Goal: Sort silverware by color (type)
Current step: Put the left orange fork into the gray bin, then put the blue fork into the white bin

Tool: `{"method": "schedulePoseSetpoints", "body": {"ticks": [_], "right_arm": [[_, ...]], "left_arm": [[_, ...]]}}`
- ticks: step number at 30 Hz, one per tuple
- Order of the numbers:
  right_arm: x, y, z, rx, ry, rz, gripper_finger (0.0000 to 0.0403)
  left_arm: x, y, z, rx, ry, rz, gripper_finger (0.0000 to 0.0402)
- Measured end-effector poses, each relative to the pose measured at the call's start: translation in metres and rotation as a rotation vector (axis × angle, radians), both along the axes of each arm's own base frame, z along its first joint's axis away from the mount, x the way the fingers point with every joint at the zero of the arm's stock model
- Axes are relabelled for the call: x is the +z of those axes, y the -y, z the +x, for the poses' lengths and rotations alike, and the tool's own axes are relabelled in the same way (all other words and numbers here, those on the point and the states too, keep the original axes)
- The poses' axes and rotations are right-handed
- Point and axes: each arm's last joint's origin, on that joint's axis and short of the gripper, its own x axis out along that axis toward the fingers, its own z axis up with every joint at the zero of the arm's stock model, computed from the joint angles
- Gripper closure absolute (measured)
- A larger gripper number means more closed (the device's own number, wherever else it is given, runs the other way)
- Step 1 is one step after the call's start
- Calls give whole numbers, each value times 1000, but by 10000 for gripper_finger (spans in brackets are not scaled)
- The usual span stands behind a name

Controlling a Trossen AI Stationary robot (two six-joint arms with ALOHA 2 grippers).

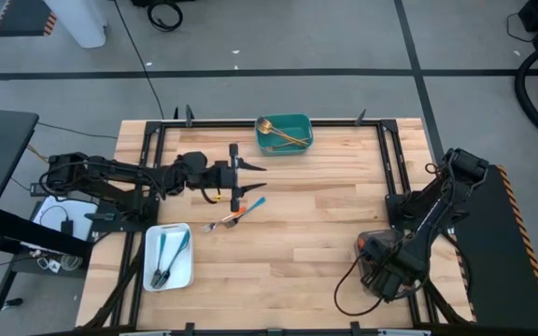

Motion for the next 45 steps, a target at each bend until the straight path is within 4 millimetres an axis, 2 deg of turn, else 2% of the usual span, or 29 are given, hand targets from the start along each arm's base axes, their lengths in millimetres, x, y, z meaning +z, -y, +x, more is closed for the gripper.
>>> {"method": "schedulePoseSetpoints", "body": {"ticks": [6,10,16,22,31,38,45], "right_arm": [[0,-1,0,-24,-23,21,314],[0,-1,0,-27,-35,31,295],[9,-4,3,-29,-32,37,293],[28,-8,6,-29,-35,32,293],[53,-9,13,-16,-13,14,293],[63,1,34,63,97,-14,293],[67,23,60,170,150,-51,293]], "left_arm": [[-2,0,0,-3,-17,-1,219],[-2,0,0,-4,-18,8,219],[-2,1,0,-33,-19,27,219],[-4,2,0,-56,-43,23,219],[-11,2,0,-66,-111,-63,219],[-22,2,-1,-57,-223,-170,219],[-38,5,-6,-39,-398,-274,219]]}}
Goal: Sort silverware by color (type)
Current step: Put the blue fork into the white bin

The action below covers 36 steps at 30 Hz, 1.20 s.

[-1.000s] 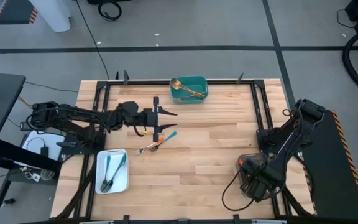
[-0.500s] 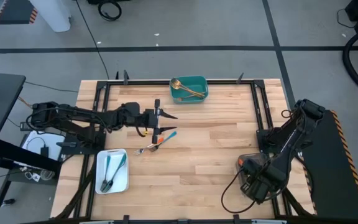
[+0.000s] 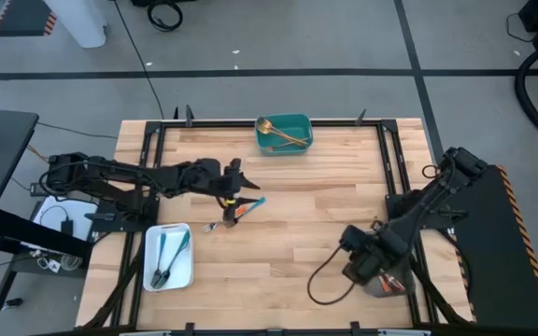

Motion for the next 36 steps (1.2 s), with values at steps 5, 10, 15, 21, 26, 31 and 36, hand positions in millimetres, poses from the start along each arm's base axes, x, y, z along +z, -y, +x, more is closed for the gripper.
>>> {"method": "schedulePoseSetpoints", "body": {"ticks": [5,10,15,21,26,31,36], "right_arm": [[0,17,16,89,18,-27,293],[1,34,32,165,54,-43,293],[1,47,46,235,102,-47,293],[6,58,68,368,284,-230,292],[16,64,88,493,452,-433,292],[25,68,103,627,551,-540,292],[32,72,112,670,620,-591,292]], "left_arm": [[-11,6,-5,2,-129,-57,219],[-19,13,-9,14,-228,-126,219],[-25,22,-13,29,-309,-200,219],[-32,36,-19,22,-410,-255,219],[-36,49,-25,25,-491,-305,219],[-39,55,-29,38,-543,-334,219],[-40,55,-30,45,-558,-339,219]]}}
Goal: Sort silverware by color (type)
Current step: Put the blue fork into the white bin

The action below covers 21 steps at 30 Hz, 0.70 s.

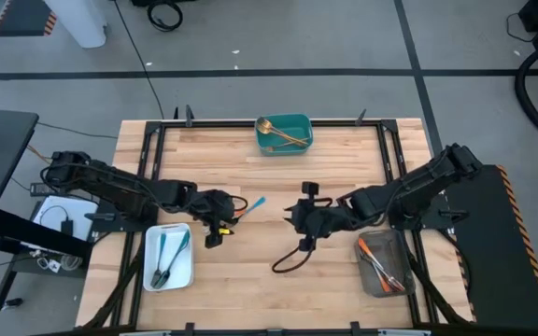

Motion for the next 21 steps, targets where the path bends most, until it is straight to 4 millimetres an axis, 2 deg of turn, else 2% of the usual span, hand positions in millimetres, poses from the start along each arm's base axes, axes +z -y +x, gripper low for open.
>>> {"method": "schedulePoseSetpoints", "body": {"ticks": [4,8,12,21], "right_arm": [[4,8,7,-29,62,29,292],[5,22,12,-31,68,63,293],[-6,33,21,-25,21,102,294],[-26,43,39,1,-13,161,294]], "left_arm": [[0,0,0,2,5,17,219],[1,-3,2,-33,54,170,219],[7,-5,6,-60,128,305,224],[24,-7,0,-94,234,399,260]]}}
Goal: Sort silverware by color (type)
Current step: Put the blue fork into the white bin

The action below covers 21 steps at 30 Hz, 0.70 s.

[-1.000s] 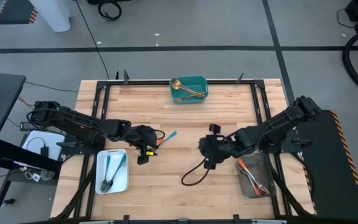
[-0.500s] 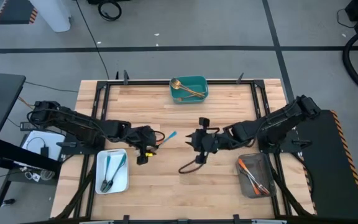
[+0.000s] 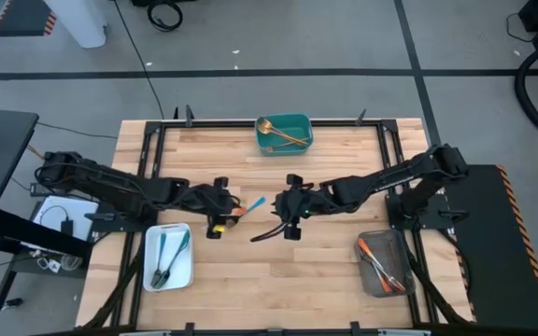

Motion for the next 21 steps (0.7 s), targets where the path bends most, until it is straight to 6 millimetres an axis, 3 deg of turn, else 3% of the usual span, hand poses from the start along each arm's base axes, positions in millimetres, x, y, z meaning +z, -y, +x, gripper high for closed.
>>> {"method": "schedulePoseSetpoints", "body": {"ticks": [13,21], "right_arm": [[-22,5,19,21,9,45,294],[-39,13,34,35,16,76,295]], "left_arm": [[-9,-7,-35,2,177,76,284],[2,-13,-59,30,301,66,285]]}}
